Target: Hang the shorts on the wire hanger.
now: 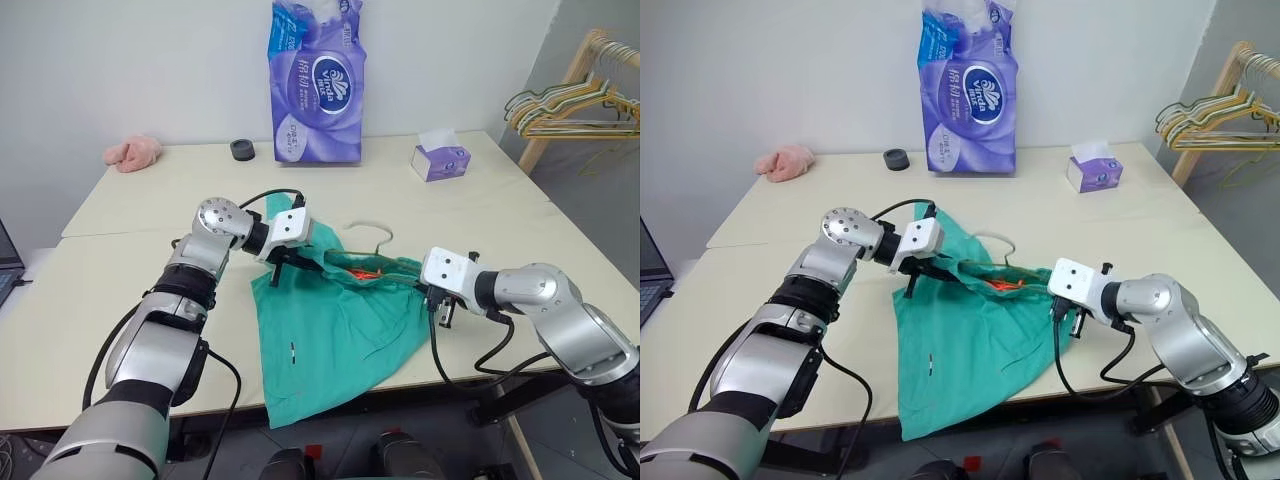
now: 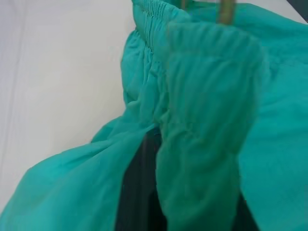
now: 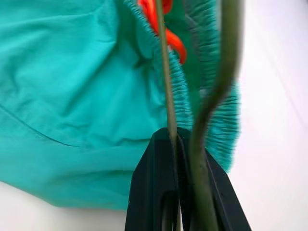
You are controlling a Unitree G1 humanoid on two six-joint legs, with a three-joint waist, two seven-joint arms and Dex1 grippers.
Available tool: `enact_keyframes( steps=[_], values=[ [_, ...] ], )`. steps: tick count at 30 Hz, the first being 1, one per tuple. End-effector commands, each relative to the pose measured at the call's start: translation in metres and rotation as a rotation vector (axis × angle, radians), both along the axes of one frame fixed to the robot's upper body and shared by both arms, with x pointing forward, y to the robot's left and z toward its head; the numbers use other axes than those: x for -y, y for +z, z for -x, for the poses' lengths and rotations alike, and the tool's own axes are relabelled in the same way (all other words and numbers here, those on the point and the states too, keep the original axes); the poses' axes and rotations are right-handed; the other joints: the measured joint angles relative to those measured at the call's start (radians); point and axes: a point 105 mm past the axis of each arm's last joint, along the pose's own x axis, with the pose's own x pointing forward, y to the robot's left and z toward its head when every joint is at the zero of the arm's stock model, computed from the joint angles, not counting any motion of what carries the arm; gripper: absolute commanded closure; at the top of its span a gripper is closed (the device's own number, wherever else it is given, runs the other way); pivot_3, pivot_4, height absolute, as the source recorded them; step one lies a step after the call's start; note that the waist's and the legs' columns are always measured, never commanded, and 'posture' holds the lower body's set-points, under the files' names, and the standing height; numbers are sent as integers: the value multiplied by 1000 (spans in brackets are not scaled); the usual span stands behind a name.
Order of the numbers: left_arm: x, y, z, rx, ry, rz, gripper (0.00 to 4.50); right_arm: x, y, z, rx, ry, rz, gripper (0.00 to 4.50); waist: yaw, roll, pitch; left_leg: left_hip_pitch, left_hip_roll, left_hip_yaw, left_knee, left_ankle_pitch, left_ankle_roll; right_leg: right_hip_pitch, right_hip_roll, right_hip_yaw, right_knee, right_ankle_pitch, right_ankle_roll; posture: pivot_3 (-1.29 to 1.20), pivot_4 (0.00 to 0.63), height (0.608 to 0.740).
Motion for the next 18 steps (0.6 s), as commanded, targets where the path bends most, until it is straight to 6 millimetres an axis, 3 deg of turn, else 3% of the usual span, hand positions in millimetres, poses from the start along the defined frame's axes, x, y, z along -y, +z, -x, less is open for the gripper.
enact_keyframes(
  steps=[1,5,8,14,16,17,18],
  values=[
    [8,15,-2,58,-12,35,4463,-22,16,10,70,130,-9,4500,0,0,0,0,0,0,0,0,0,0,0,0,0,0,0,-163,29,740],
    [6,14,-2,55,-9,32,4463,-22,17,11,100,164,22,4500,0,0,0,0,0,0,0,0,0,0,0,0,0,0,0,-162,29,740],
    [5,13,-2,56,-4,27,4500,-11,17,10,131,199,106,3789,0,0,0,0,0,0,0,0,0,0,0,0,0,0,0,-161,28,740],
    [2,13,-2,62,8,18,4500,32,19,6,125,148,207,1752,2,0,0,0,0,0,1,0,0,0,0,0,0,0,0,-153,33,740],
    [1,14,-3,65,14,18,4500,48,16,9,77,89,202,1063,3,0,0,0,0,0,1,0,0,1,0,0,0,0,0,-148,35,740],
    [-1,14,-3,66,20,16,4500,55,12,9,36,-7,109,768,3,0,0,0,0,0,1,0,0,1,0,0,0,0,0,-149,36,740],
    [-1,14,-3,67,24,14,4500,60,8,10,5,-83,31,768,4,-1,-1,0,0,0,0,0,0,1,0,0,0,0,0,-149,37,740]
  ],
)
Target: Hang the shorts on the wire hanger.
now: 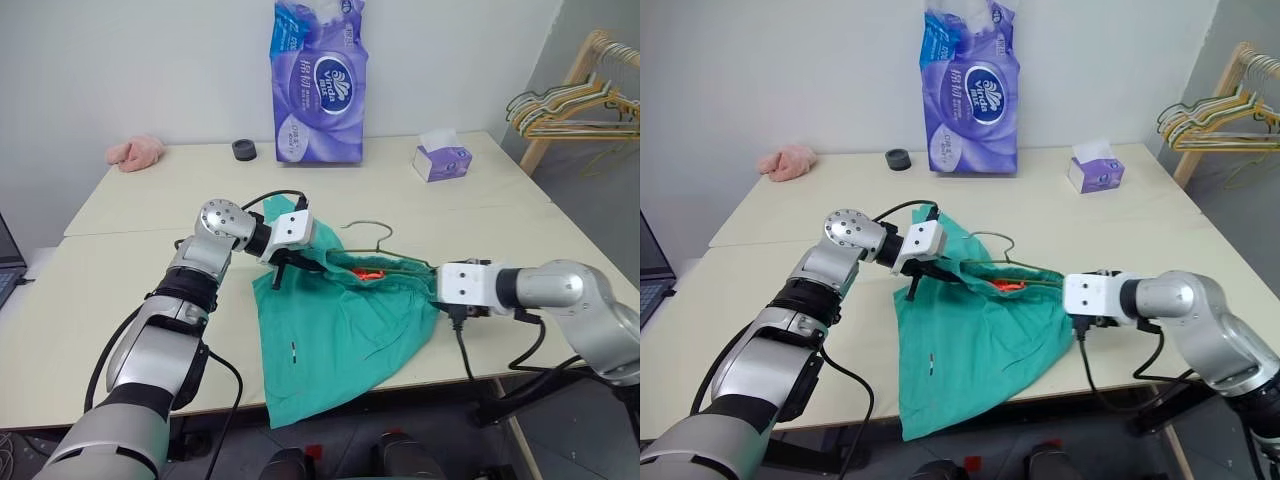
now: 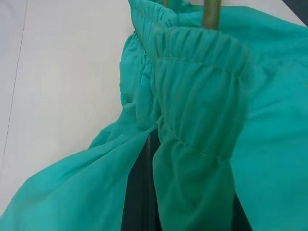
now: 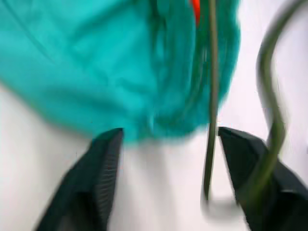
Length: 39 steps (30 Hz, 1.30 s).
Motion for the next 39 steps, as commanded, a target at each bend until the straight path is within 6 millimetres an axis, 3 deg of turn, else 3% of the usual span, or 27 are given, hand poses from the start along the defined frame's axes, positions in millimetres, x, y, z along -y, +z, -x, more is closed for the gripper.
enact_keyframes(
  steps=[1,6,10,18,23,28,31,39],
  values=[
    [-3,11,-3,45,15,14,4500,15,0,0,-40,-223,-237,768,2,-3,-2,0,0,-1,0,0,0,0,0,0,0,0,0,-149,37,740],
    [-6,10,-3,45,16,2,4500,-3,-25,9,-179,-424,-564,768,0,-3,-2,1,1,-1,0,0,0,0,0,0,4,0,0,-151,40,740],
    [-8,11,-4,46,21,-5,4500,-18,-37,8,-237,-504,-697,768,1,-3,-2,1,0,-1,1,0,0,-1,0,0,7,-1,1,-149,40,740],
    [-11,12,-4,51,30,-9,4500,-21,-41,-10,-222,-606,-785,768,0,-3,-2,1,0,-1,1,0,0,-1,0,0,8,-1,1,-134,30,740],
    [-14,14,-5,59,43,-3,4500,-7,-28,-7,-215,-656,-835,768,2,-3,-2,1,-1,-1,2,0,0,-1,0,0,8,-1,1,-127,30,740],
    [-13,13,-5,56,46,-1,4500,-23,-42,-9,-279,-658,-867,768,0,-3,-2,1,0,-1,1,0,0,-1,0,0,8,-1,1,-130,31,740],
    [-14,13,-6,54,48,-1,4500,-34,-49,-13,-300,-649,-870,1339,-1,-3,-2,2,0,-1,1,0,0,-1,0,0,8,-1,1,-128,29,740],
    [-19,14,-6,54,57,-9,4500,-24,-47,-28,-227,-712,-876,4087,0,-3,-2,2,0,-1,1,0,0,-1,0,0,9,-1,1,-121,27,740]
  ],
)
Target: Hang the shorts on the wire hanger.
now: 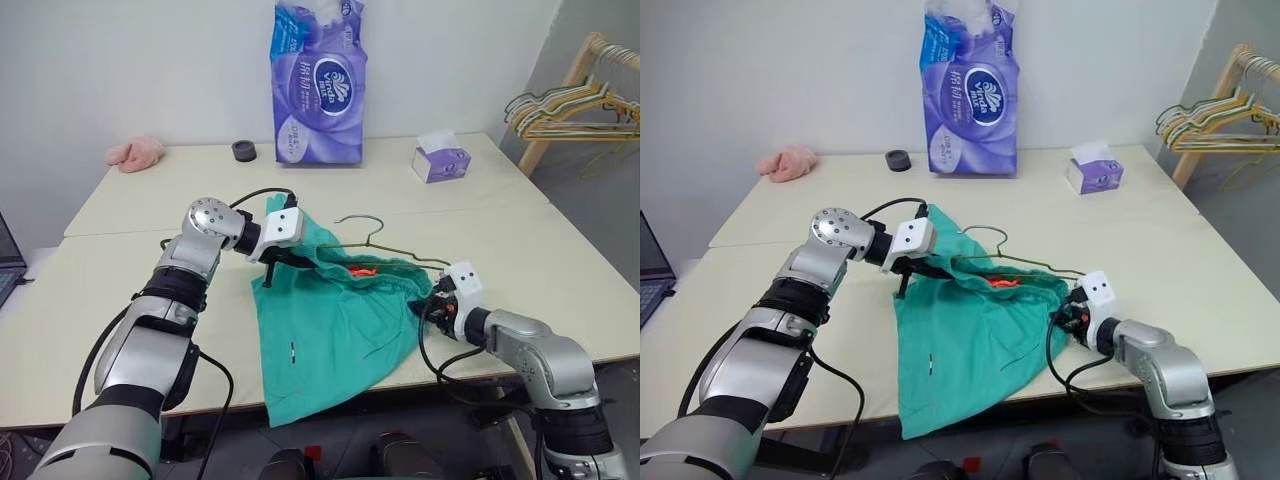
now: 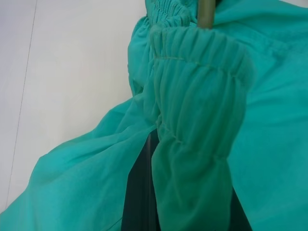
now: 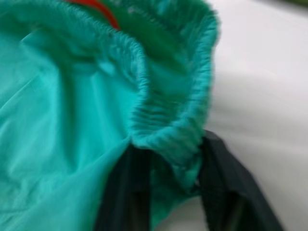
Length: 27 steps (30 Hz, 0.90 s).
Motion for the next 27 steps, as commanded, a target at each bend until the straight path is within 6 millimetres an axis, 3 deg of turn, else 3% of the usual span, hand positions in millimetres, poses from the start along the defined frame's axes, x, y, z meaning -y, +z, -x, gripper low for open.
enact_keyframes(
  steps=[1,9,17,27],
  values=[
    [-6,13,-2,41,11,11,4500,10,19,-9,81,-41,6,4478,0,0,0,0,0,0,0,0,0,0,0,0,0,0,0,-121,27,740],
    [-21,7,4,-2,11,-45,4500,35,34,-3,107,-70,33,4478,0,0,0,0,0,0,0,0,0,0,0,0,0,0,0,-123,36,740],
    [-30,-1,7,-35,14,-95,4500,42,42,5,115,-59,55,4478,0,0,0,0,0,0,0,0,0,0,0,0,0,0,0,-126,39,740],
    [-17,14,4,-58,29,10,4500,44,28,9,39,-87,34,4478,-1,0,0,0,0,0,0,0,0,0,0,0,0,0,0,-144,39,740]
  ],
)
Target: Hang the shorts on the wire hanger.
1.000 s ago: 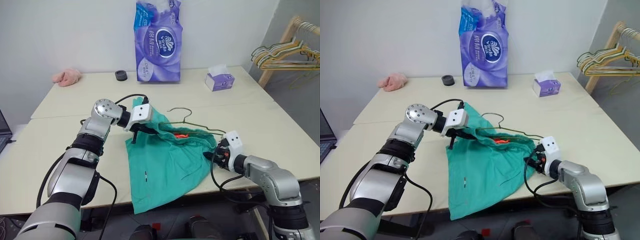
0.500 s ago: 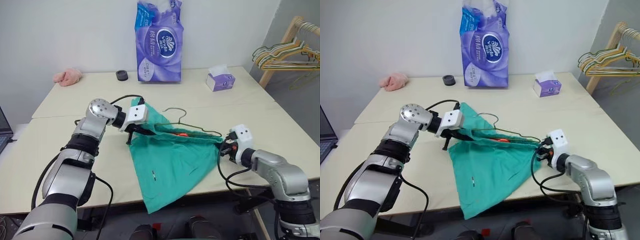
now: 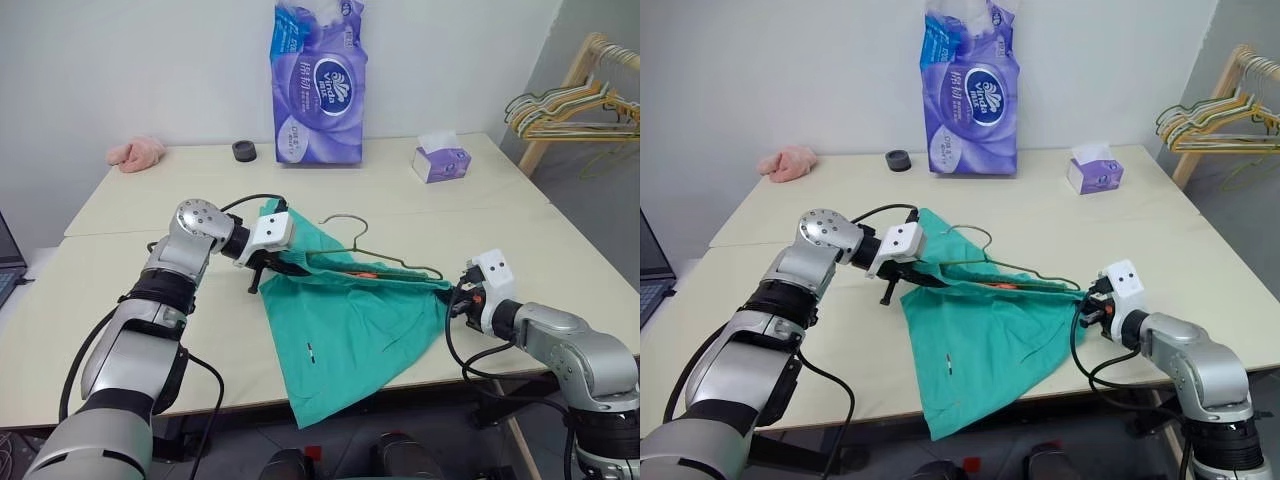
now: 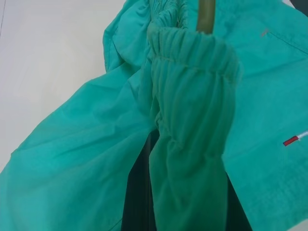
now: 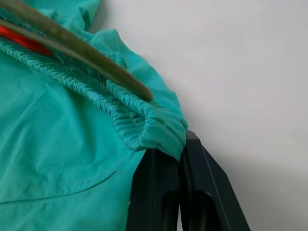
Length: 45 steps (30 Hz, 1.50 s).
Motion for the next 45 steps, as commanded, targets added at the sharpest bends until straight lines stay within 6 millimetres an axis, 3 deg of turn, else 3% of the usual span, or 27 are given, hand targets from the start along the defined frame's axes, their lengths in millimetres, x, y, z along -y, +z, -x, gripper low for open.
enact_keyframes(
  steps=[1,4,17,31,39,45],
  values=[
    [1,23,-6,39,35,69,4500,17,3,-4,-9,-104,-35,4478,0,0,0,0,0,0,0,0,0,0,0,0,0,0,0,-144,39,740],
    [4,29,-6,30,40,105,4500,22,-4,-7,-44,-163,-83,4478,0,0,0,0,0,0,0,0,0,0,0,0,0,0,0,-140,37,740],
    [-6,20,7,-36,7,40,4500,34,7,-9,-31,-208,-123,4478,-2,0,0,0,0,0,-1,0,0,0,0,0,0,0,0,-147,35,740],
    [-7,12,0,19,12,-24,4500,24,23,-3,8,-145,-112,4478,-2,0,0,0,0,0,-1,0,0,0,0,0,0,0,0,-161,40,740],
    [-13,3,-5,60,31,-77,4500,18,45,9,56,-29,-10,4478,-2,0,0,0,0,0,-1,0,0,0,0,0,0,0,0,-168,43,740],
    [-12,-2,-10,97,49,-110,4500,17,60,15,102,85,176,4478,-2,1,1,0,0,0,-1,0,0,0,0,0,-1,-1,2,-175,47,740]
  ],
)
